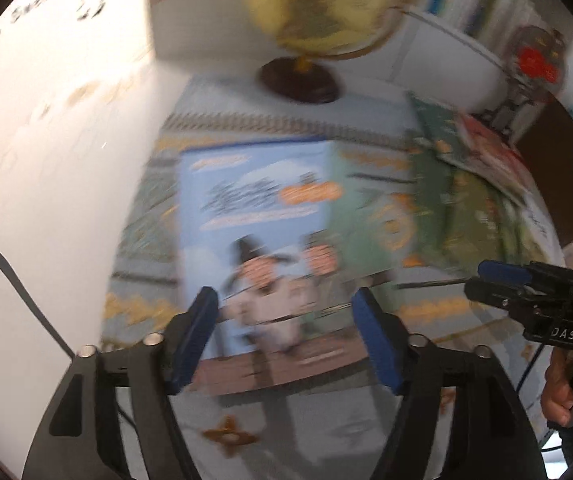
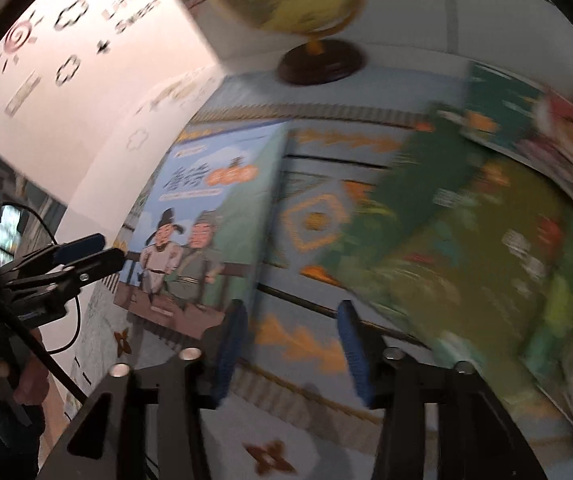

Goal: Organize books

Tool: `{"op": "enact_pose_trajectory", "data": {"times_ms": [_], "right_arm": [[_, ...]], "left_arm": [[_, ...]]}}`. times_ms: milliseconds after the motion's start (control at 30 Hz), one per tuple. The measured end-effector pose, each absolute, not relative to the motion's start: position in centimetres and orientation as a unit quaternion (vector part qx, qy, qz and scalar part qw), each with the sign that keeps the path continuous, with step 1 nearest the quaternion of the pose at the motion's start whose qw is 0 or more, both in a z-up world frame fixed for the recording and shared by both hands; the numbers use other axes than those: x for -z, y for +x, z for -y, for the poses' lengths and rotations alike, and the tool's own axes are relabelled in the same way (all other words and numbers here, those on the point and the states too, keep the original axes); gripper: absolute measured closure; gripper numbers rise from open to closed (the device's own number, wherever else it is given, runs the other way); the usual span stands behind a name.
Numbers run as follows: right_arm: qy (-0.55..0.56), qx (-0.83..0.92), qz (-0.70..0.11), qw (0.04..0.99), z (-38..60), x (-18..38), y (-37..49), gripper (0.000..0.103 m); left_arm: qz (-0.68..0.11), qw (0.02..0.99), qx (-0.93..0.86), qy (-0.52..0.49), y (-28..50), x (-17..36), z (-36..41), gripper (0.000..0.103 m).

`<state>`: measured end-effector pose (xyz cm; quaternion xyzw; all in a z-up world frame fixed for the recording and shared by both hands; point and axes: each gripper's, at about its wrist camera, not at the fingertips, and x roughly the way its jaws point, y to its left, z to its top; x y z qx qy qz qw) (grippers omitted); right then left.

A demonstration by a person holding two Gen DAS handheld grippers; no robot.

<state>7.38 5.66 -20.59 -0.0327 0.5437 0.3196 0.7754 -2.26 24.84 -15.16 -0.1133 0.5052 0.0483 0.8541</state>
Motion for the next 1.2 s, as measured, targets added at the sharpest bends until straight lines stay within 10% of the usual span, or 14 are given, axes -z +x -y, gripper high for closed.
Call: {"op": "enact_pose_trajectory", "data": {"times_ms": [600, 1200], "right_arm": [[0.099, -0.161, -0.476, 0.859, 19.2, 13.4, 11.3, 0.05], [0.124, -0.143, -0.482, 0.855, 26.7, 15.0, 21.8, 0.049]], "left_arm": [[-0.457, 0.883, 0.101, 0.04, 11.2, 9.0, -0.7, 0.032], [-0.489, 0.864, 0.104, 0.06, 21.5, 13.3, 5.3, 0.032]]}}
